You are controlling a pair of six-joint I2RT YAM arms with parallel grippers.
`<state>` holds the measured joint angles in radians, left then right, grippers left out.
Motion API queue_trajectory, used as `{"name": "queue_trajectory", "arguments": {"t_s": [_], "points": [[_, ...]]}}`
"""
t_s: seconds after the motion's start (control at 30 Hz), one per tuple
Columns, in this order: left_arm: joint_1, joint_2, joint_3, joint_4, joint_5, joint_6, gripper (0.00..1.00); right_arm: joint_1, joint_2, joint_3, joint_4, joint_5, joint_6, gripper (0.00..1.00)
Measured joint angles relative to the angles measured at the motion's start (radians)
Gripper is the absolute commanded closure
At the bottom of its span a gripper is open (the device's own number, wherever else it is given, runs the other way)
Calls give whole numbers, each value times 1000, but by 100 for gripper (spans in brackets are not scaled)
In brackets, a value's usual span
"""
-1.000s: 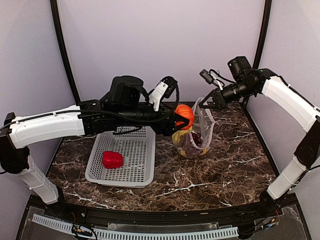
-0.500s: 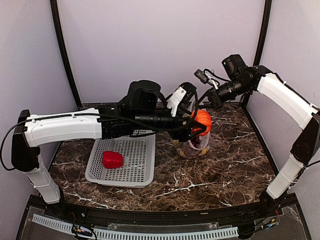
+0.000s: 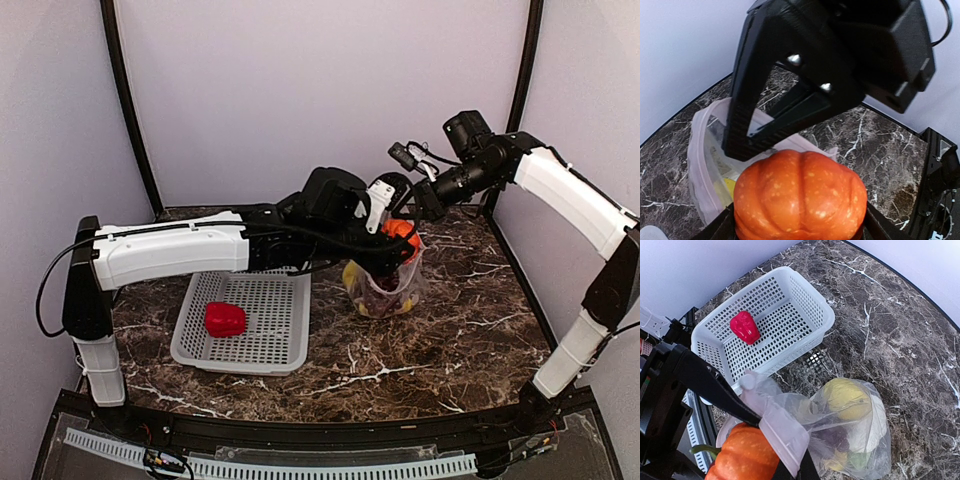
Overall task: Place the food in the zip-top bag and seal the zipper
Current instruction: Place the fake vegetable in the zipper food storage bag.
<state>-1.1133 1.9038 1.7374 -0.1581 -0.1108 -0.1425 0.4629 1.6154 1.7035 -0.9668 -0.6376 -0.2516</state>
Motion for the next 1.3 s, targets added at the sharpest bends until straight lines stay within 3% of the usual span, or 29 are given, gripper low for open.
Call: {"name": "queue_trajectory", "arguments": {"t_s": [0.37,0.7,1.03,1.17,1.3], "points": [[-2,75,74,-129,-217,5,53,0,-7,-6,0,59,1,100],[-2,146,132,-135,-292,46,48,0,-7,-6,-8,27,24,100],[-5,218,180,-89,-348,113,32,-10,-7,-1,-23,26,47,100],[-7,244,208,-74,-374,145,15,-17,-7,3,-23,38,51,100],[-7,254,215,-69,-392,171,7,-19,-7,3,-21,50,51,100]]}}
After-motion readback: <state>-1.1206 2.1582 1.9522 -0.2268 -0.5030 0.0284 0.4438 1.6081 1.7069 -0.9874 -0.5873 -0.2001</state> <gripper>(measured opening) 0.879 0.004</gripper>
